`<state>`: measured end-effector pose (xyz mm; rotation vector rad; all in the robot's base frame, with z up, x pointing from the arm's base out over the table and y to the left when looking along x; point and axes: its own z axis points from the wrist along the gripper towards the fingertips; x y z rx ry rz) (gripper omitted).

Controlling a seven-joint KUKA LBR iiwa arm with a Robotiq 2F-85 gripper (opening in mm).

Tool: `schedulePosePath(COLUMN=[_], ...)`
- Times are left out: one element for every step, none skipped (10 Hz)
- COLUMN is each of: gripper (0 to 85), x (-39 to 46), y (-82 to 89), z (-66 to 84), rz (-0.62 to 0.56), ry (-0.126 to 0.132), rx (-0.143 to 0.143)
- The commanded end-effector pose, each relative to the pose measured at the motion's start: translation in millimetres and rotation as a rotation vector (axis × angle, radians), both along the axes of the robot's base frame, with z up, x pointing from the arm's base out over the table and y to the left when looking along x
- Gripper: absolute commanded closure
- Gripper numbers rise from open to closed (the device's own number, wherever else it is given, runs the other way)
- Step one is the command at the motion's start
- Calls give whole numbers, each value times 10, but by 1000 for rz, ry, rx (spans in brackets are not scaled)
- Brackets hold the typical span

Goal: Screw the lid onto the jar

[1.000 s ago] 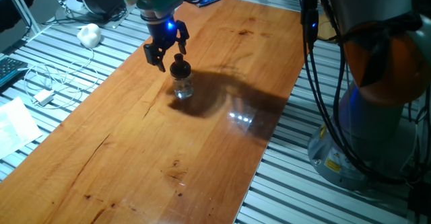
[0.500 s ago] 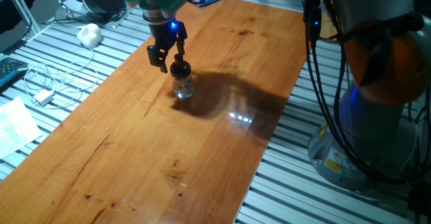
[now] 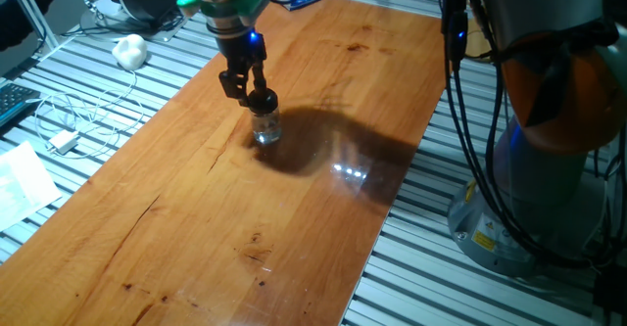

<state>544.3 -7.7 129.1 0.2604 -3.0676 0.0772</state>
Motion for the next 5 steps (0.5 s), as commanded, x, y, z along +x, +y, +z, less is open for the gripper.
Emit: schedulePosePath(gripper=[170, 170, 170, 170, 170], x=[1, -1, -6, -14, -35], y=[-5, 1, 2, 4, -2], z=[4, 0, 1, 4, 0], rz=[277, 277, 277, 276, 276], ry=[2, 8, 14, 20, 20], rx=[5, 5, 8, 9, 9])
